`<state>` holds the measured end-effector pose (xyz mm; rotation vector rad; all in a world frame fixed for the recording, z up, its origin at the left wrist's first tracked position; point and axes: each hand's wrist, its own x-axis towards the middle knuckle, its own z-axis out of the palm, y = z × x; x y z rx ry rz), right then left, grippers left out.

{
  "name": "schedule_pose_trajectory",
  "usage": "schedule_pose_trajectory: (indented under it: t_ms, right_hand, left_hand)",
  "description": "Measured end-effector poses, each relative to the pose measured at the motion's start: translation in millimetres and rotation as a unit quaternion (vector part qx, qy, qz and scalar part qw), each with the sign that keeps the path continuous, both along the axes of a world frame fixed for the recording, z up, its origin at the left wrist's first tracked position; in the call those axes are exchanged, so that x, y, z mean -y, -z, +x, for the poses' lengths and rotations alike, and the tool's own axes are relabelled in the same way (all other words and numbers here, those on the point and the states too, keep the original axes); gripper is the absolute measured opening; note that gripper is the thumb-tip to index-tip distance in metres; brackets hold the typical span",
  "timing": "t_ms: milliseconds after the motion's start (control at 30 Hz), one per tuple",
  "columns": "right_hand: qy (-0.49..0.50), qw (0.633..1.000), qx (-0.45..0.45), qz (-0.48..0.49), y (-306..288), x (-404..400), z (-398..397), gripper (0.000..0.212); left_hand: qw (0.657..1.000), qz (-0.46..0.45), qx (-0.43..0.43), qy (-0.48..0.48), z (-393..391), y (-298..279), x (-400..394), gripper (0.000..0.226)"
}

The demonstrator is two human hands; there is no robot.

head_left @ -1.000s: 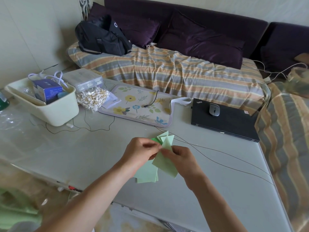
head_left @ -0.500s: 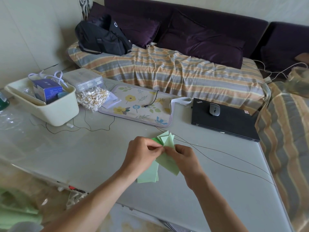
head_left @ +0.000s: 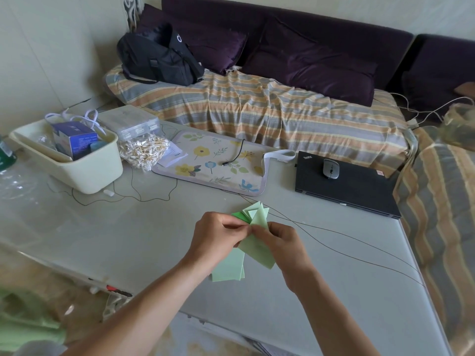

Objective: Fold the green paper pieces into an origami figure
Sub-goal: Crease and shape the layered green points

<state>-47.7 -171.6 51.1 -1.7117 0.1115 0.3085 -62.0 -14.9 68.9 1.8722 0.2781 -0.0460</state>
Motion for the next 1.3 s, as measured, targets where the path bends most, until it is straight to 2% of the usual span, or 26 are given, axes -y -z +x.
schedule_pose_trajectory:
  t_ms: [100,200,267,400,500,600,733,900,1000,1200,1300]
  right_hand:
    - [-0.004,1.000,-0.006,0.011,-2,0,1,0.025]
    - [-0.001,0.999,-0.006,0.040,-2,3,2,0.021]
    - [0.018,0.997,-0.010,0.078,-4,5,4,0.017]
    - [0.041,0.993,-0.009,0.113,-7,6,4,0.012]
    - [0.057,0.992,-0.004,0.111,-7,4,4,0.013]
    - [0.072,0.993,0.012,0.096,-5,4,5,0.013]
    - [0.076,0.993,0.025,0.086,-4,3,5,0.015]
    - [0.019,0.993,-0.031,0.113,-8,4,3,0.020]
    - [0.011,0.994,-0.032,0.106,-8,3,3,0.018]
    - [0.034,0.994,-0.027,0.097,-6,4,3,0.016]
    - [0.028,0.993,-0.040,0.109,-8,4,3,0.019]
  left_hand:
    - [0.998,-0.041,-0.046,0.011,1,0,-2,0.018]
    - [0.993,-0.074,-0.087,0.027,2,-3,-3,0.011]
    - [0.991,-0.073,-0.104,0.046,1,-5,-3,0.013]
    - [0.989,-0.060,-0.116,0.067,-1,-7,-3,0.032]
    - [0.987,-0.069,-0.131,0.070,1,-8,-4,0.028]
    - [0.983,-0.084,-0.147,0.068,3,-9,-3,0.013]
    - [0.982,-0.100,-0.150,0.048,3,-10,-2,0.010]
    - [0.986,-0.092,-0.140,0.024,4,-11,-3,0.011]
    - [0.985,-0.099,-0.142,0.021,4,-12,-5,0.012]
    - [0.986,-0.094,-0.139,0.020,5,-11,-3,0.030]
    - [0.988,-0.080,-0.128,0.008,6,-8,-4,0.027]
